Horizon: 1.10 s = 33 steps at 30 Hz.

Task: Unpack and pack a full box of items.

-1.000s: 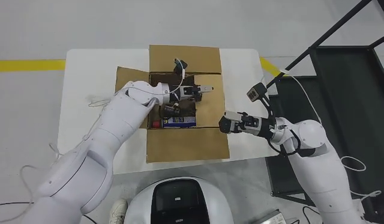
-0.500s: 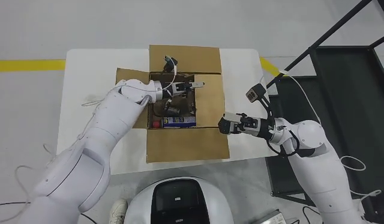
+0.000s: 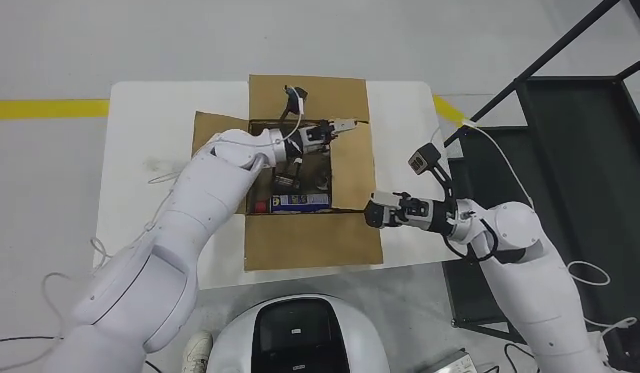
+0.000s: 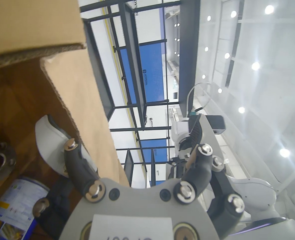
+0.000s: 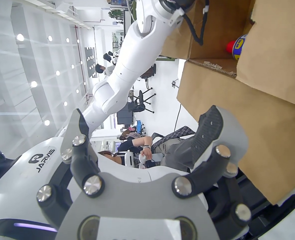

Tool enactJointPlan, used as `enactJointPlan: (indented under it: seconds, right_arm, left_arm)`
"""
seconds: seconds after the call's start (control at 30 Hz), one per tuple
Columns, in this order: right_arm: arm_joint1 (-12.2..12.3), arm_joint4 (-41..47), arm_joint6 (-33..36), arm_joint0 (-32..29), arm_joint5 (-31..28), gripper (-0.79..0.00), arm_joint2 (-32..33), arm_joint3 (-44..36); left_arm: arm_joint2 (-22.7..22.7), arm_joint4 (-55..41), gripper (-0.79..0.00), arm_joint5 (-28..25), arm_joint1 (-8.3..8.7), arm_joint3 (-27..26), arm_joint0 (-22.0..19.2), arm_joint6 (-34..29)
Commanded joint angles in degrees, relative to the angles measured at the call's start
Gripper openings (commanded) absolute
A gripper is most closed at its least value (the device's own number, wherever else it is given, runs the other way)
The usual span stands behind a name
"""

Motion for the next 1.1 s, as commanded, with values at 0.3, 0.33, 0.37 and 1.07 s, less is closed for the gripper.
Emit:
enactJointPlan:
  seconds: [0.3,0.33,0.37,1.07]
  right_arm:
    - [0.46,-1.69,3.2,-0.77,3.05,0.0,-2.41,-1.01]
    - [0.51,-2.43,2.86,-0.9,3.26,0.0,-2.51,-0.82]
    - [0.55,-3.06,2.27,-1.04,3.42,0.0,-2.61,-0.61]
    - [0.33,-4.08,-18.94,-6.96,-5.48,0.0,3.51,-0.54]
  left_arm:
    - [-1.92,-6.48,0.0,1.9,-2.46,-1.0,-1.06,-5.22]
    - [-1.89,-6.91,0.0,2.2,-2.81,-1.04,-1.04,-5.54]
    - [-1.73,-6.94,0.0,2.11,-3.16,-1.14,-1.12,-5.81]
    - [-2.92,-7.14,0.0,-1.21,-5.21,4.32,-3.72,-18.3]
